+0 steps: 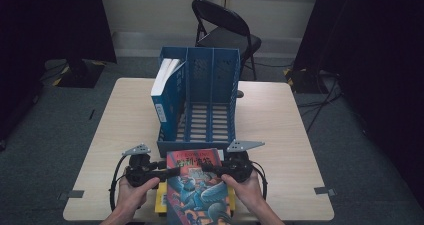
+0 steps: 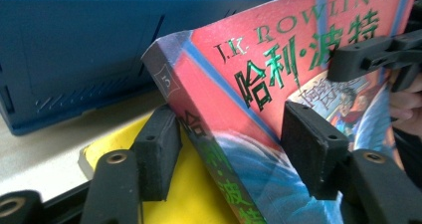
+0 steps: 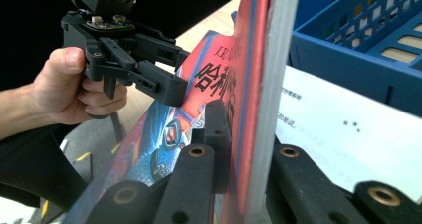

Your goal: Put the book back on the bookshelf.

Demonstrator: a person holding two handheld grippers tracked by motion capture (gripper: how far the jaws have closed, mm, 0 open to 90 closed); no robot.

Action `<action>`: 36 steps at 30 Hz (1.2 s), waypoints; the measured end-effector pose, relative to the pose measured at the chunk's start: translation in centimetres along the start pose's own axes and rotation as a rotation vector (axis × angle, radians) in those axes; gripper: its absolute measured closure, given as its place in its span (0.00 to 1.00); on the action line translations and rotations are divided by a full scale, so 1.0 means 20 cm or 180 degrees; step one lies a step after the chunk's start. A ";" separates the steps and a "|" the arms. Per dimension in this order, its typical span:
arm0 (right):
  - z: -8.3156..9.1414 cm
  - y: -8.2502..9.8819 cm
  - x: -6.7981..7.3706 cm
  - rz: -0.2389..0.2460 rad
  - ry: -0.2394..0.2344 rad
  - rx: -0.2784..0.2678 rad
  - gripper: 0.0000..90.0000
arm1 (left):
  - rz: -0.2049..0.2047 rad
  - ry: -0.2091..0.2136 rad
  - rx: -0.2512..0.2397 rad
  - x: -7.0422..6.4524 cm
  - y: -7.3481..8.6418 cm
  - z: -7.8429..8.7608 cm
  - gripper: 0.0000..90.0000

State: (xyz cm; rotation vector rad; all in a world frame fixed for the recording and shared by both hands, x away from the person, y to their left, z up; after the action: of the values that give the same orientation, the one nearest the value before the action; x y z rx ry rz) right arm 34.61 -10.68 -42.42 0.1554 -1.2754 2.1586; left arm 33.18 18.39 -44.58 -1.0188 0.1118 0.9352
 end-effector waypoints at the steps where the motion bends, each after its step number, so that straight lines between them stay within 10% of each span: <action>1: 0.00 0.00 0.00 -0.0011 -0.0008 -0.0010 0.94 | -0.0033 0.0004 -0.0001 0.00 0.00 0.00 0.48; 36: 0.17 -0.11 0.12 0.0157 0.0098 -0.0403 0.95 | -0.0238 0.0371 -0.0327 -0.09 -0.17 0.10 0.56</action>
State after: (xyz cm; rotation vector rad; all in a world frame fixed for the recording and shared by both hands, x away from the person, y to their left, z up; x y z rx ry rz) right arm 33.28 -11.66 -38.18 0.0390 -1.4070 2.1053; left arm 33.86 18.12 -40.20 -1.1651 0.1231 0.8201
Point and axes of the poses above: each handheld gripper's, and its own axes: z roughly backward along the jaws, y roughly out of its underside, x roughly to its left, the point moved 1 cm from there along -z, roughly forward along the jaws, and after that the axes turned 7 degrees about x, right-handed, at the moved point
